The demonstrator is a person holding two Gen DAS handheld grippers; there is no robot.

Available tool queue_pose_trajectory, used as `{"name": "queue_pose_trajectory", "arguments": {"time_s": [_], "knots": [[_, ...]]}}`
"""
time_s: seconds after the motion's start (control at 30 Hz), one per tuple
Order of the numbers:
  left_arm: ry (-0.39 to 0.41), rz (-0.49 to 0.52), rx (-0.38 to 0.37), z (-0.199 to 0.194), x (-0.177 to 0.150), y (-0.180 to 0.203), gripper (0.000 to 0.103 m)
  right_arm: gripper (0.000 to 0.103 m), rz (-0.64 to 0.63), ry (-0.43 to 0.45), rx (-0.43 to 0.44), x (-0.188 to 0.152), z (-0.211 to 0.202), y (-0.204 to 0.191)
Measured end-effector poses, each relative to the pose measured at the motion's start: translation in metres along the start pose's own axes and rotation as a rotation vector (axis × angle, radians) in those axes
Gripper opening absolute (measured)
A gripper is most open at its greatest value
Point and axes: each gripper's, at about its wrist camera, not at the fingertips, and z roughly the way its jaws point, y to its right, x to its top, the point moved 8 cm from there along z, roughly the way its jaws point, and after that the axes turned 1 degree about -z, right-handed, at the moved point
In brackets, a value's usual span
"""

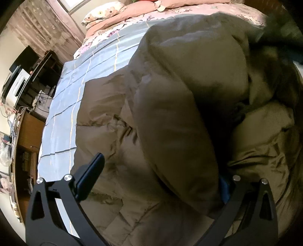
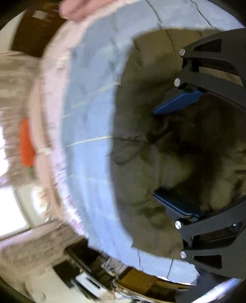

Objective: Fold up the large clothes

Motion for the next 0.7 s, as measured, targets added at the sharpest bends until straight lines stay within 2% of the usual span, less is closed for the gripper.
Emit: {"name": "queue_pose_trajectory", "arguments": {"time_s": [0.07, 0.17, 0.23, 0.33, 0.43, 0.47, 0.57, 0.63, 0.7], "knots": [[-0.007, 0.011, -0.003, 0.002, -0.001, 0.002, 0.101, 0.089, 0.001, -0.066, -0.029, -0.017, 0.026, 0.000], [-0.010, 0.022, 0.000, 0.002, -0.003, 0.003, 0.101, 0.090, -0.027, -0.053, -0.019, -0.024, 0.026, -0.001], [0.014, 0.012, -0.013, -0.008, -0.002, -0.002, 0.101, 0.089, -0.034, -0.018, 0.050, -0.021, -0.002, -0.004], [0.065, 0.013, -0.044, -0.028, -0.002, -0.012, 0.101, 0.090, -0.096, 0.034, 0.099, -0.022, -0.059, 0.000], [0.037, -0.012, -0.074, -0.026, -0.008, -0.018, 0.101, 0.090, -0.072, 0.004, 0.126, -0.037, -0.091, 0.020], [0.015, -0.027, -0.088, -0.022, -0.010, -0.018, 0.101, 0.090, -0.054, -0.016, 0.140, -0.044, -0.092, 0.023], [-0.030, -0.064, -0.113, -0.016, -0.016, -0.017, 0.101, 0.090, -0.013, -0.152, 0.131, -0.079, -0.070, 0.026], [-0.035, -0.060, -0.107, -0.013, -0.015, -0.015, 0.101, 0.090, -0.071, -0.248, 0.072, -0.105, -0.042, 0.018], [-0.029, -0.068, -0.110, -0.013, -0.012, -0.014, 0.101, 0.090, -0.139, -0.249, 0.004, -0.114, -0.022, 0.014]]}}
